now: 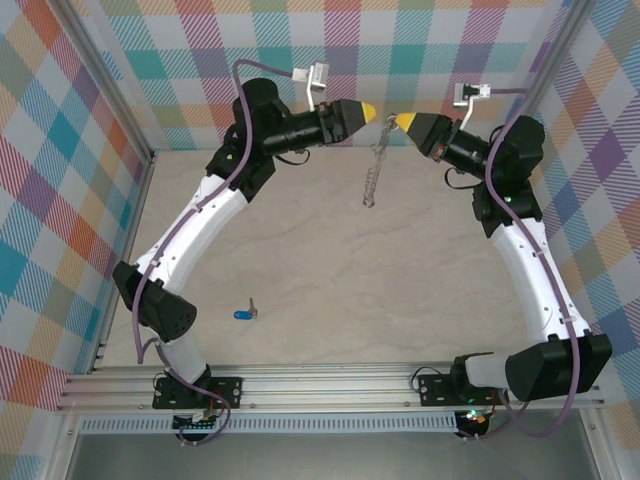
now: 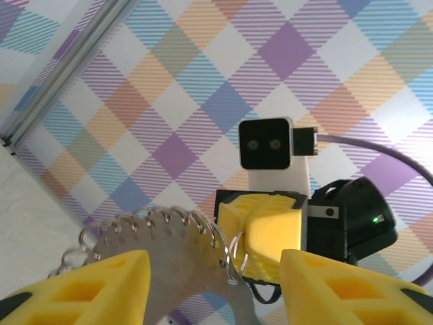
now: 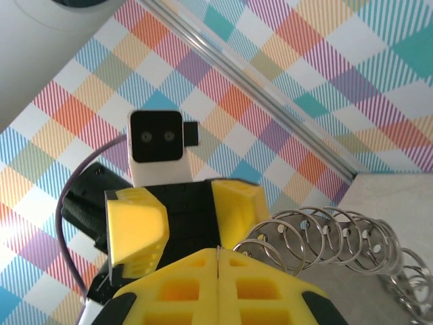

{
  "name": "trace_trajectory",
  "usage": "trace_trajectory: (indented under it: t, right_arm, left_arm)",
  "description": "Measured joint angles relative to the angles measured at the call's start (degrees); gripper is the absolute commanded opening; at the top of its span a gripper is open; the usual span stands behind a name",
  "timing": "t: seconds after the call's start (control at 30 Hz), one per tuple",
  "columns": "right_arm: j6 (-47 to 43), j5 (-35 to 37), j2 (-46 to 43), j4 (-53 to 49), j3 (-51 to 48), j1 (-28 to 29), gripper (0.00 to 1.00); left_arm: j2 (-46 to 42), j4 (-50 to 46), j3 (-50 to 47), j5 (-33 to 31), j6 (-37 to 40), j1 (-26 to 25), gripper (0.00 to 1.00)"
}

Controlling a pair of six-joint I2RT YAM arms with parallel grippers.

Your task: Put the keys on the keyring

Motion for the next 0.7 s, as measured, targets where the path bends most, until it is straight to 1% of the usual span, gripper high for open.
trace_trajectory:
  t: [0.07,0.27,0.37,0.5,0.7]
  right_arm:
    - [0.98,1.22,0.00,1.86,0.00,0.00,0.00]
    - [4.50,3.96,0.87,7.17,0.00,0.15,0.00]
    - [5.75,4.90,1.86,8.81,0.00,0.42,0.00]
    - [6.80,5.66,2.80,9.53,0.00,0.92,0.00]
    - [7.45,6.05,2.93,10.88,0.00,1.38,0.00]
  left_arm:
    - [-0.46,3.78,-1.53,-0.52,-2.82,-0.02,0.37]
    - [-0.33,10.01,-2.89,-1.60,-7.74,-0.85,0.32]
    - [-0.20,11.80,-2.86,-1.95,-8.85,-1.55,0.32]
    - [0.92,12.98,-2.23,-2.08,-9.86,-2.29,0.27]
    - [3.19,13.90,-1.68,-2.51,-10.60,-2.71,0.26]
